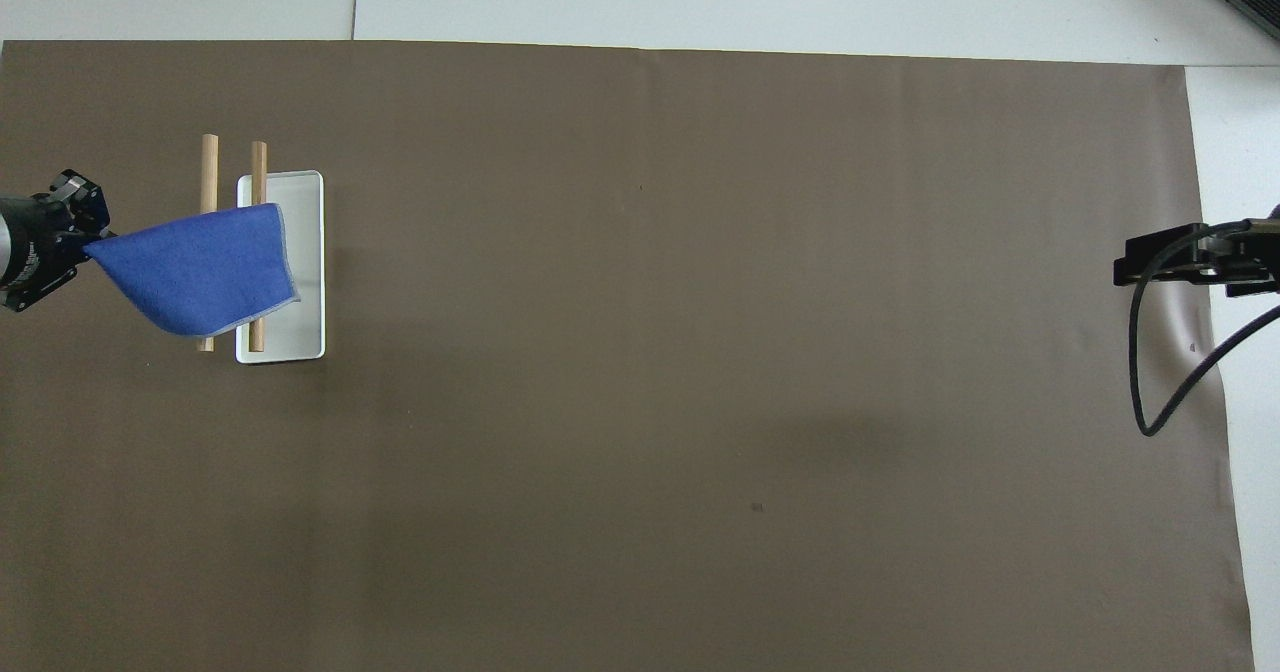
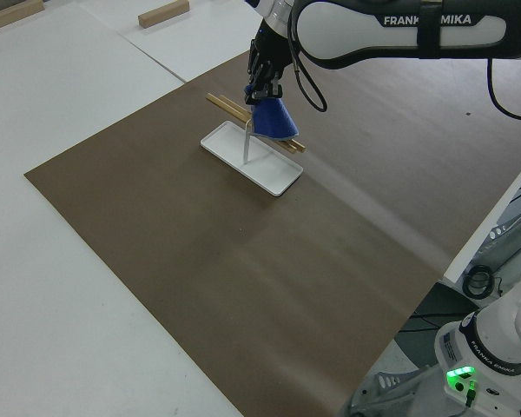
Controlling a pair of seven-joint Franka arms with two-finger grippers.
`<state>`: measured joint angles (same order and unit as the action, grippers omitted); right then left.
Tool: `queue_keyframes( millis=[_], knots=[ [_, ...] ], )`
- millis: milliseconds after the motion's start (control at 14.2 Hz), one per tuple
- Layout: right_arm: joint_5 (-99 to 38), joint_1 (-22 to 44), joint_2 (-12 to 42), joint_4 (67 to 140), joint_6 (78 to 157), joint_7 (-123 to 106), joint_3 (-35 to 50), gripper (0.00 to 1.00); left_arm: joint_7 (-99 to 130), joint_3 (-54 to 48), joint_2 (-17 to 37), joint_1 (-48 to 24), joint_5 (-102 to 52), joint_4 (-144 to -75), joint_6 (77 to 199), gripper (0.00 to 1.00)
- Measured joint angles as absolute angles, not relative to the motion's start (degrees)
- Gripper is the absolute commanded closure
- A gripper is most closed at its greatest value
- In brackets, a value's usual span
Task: Right arm passes towel to left arm to hang
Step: 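Drape the towel over the wooden dowels with the left gripper, then release the towel and raise the left gripper off the dowels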
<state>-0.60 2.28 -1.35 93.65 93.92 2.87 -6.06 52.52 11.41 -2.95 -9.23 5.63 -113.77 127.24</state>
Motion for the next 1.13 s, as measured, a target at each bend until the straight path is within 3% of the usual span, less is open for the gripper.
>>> queue_keyframes(
  millis=[1130],
  knots=[
    [-0.7,2.1,-1.5,94.5,94.6,1.9,-6.0,0.0,42.9,12.1,5.4,-8.5,5.7,-112.6,137.5,1.0]
  ],
)
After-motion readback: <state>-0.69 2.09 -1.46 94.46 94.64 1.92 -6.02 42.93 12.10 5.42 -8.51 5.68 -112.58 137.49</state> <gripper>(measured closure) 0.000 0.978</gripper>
